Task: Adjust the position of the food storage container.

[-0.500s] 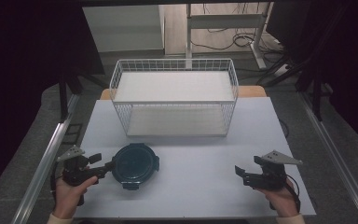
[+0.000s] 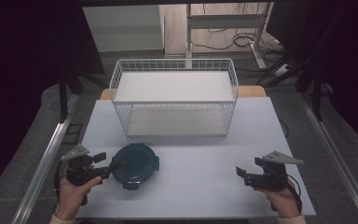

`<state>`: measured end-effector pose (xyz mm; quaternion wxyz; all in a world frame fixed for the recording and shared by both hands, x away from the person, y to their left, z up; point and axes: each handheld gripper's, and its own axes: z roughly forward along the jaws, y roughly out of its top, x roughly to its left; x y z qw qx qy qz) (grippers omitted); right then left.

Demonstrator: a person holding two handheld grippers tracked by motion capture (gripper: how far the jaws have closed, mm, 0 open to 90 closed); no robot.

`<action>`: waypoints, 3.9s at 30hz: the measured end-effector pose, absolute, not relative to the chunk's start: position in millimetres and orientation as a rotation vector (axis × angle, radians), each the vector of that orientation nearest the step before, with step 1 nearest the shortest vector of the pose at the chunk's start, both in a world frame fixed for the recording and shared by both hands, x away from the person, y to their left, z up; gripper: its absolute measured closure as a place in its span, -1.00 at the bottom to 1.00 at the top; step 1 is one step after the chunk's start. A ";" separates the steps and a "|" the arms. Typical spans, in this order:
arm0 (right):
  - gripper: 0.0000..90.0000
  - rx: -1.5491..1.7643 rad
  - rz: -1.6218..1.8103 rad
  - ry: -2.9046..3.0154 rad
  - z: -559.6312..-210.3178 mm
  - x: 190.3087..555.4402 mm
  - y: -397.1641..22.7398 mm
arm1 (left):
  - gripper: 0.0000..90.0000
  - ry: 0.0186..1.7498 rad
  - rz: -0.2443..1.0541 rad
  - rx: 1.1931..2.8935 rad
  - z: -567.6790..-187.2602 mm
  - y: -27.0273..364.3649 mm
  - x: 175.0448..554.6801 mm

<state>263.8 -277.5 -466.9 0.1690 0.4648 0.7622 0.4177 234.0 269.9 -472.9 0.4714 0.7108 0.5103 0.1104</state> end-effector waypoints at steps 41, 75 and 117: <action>-0.65 1.327 1.058 2.155 -465.0 263.8 -274.5 | 0.79 1.388 0.317 1.911 -483.9 305.0 228.5; -0.65 1.351 1.006 2.137 -469.5 265.2 -275.5 | 1.00 1.391 0.189 1.992 -515.1 283.3 243.3; -0.64 1.353 1.028 2.137 -466.5 264.6 -276.6 | 1.00 1.321 0.181 2.069 -508.7 232.0 267.8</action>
